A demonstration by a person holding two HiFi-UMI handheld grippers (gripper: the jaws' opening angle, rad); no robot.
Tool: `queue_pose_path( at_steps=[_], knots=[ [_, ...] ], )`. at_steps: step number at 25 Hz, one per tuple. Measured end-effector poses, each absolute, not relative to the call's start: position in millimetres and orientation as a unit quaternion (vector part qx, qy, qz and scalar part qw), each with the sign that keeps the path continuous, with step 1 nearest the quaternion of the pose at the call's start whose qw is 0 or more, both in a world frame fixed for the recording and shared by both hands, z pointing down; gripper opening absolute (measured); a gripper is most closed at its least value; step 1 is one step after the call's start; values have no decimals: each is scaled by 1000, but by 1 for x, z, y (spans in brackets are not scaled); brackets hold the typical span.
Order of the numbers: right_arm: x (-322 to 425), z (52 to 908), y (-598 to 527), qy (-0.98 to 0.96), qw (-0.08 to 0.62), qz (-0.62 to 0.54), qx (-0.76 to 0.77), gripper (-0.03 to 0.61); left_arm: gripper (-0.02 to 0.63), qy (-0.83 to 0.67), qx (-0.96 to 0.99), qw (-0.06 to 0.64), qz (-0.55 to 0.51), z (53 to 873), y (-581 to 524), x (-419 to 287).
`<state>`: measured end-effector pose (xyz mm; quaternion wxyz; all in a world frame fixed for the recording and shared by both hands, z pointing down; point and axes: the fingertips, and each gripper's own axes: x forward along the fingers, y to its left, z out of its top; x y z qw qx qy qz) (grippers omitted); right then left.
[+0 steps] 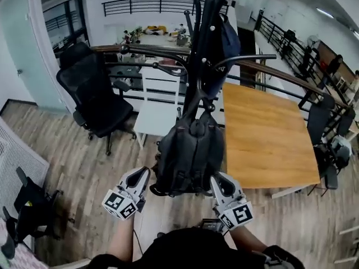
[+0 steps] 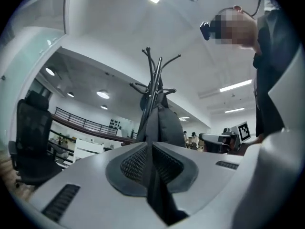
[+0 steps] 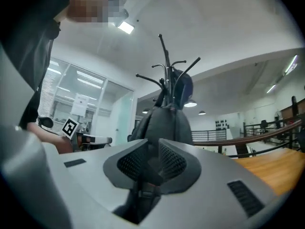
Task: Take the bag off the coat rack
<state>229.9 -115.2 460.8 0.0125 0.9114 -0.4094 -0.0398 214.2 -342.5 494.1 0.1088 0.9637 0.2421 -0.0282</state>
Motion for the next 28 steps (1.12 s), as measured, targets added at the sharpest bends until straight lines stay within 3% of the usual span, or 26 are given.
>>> queue_pose_path(
  at_steps=[1,3,11,19,28],
  knots=[
    [236,459,-104,-394,14,-37,918,92,28,255,961,101,-27,488,-334,221],
    [249,459,-85,-376,15,-24,926,175,119,272,958,88,-21,480,-321,233],
    [291,493,-73,-386,-13,47,921,218,226,269,961,48,37,502,-305,264],
    [318,513,-98,-409,5,94,908,225,229,248,965,79,41,508,-306,275],
    [325,517,-104,-407,2,96,908,218,229,212,973,68,63,517,-302,288]
  ],
)
